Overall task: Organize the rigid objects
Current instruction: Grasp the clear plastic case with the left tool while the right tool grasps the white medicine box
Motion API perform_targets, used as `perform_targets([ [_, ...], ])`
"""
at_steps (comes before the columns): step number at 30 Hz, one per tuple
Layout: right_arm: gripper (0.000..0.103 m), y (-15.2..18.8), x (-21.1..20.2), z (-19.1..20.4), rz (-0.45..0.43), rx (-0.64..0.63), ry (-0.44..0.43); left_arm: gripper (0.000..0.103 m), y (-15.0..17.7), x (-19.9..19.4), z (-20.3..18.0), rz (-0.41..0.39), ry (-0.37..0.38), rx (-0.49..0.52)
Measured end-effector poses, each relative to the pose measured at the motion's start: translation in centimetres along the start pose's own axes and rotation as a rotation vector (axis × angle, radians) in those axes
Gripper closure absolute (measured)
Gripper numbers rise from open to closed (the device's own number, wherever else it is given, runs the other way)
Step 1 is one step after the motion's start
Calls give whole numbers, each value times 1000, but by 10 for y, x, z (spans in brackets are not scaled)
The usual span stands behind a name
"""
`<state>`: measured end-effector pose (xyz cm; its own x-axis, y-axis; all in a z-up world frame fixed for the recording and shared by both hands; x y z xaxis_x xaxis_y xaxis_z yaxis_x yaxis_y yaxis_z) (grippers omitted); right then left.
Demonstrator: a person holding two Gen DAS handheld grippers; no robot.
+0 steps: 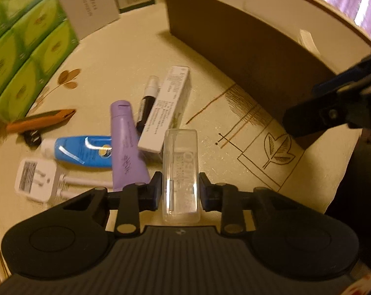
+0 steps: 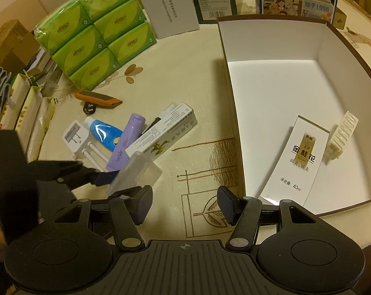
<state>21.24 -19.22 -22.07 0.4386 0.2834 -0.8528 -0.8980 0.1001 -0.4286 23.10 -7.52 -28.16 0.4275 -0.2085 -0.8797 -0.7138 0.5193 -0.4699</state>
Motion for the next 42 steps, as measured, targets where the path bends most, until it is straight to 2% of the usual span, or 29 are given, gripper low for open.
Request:
perform_targets([
  [7, 47, -11, 8, 13, -7, -26, -23, 77, 3, -44, 26, -98, -56, -178],
  [14, 47, -35, 40, 34, -9, -46, -34, 77, 5, -65, 79, -112, -156, -345],
  [21, 47, -55, 78, 42, 10, 8, -21, 77, 0, -59, 115, -84, -227, -415],
  [28, 47, -72, 124, 37, 44, 131, 23, 77, -2, -45, 120, -59, -213, -465],
  [32, 48, -70, 141, 27, 86, 146, 69, 77, 1, -38, 118, -44, -203, -477],
  [33, 49, -69, 142, 26, 84, 136, 68, 77, 1, -37, 118, -39, -201, -479],
  [35, 62, -66, 141, 24, 86, 88, 76, 77, 2, -35, 117, -35, -197, -480],
  [37, 65, -62, 141, 20, 97, 41, 99, 77, 3, -32, 117, -30, -195, -481],
  [42, 69, -59, 139, 18, 91, 11, 50, 77, 3, -28, 108, -18, -177, -475],
])
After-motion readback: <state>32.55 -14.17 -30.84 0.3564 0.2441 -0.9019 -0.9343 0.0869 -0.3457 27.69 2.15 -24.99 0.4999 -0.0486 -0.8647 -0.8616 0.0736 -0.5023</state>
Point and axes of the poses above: each gripper's, at about its wrist camera, not at the fingertips, and x roughly the way its jaws point, z to its left, y to its underside, the point moved 10 cm from there along x, roughly the way its jaws point
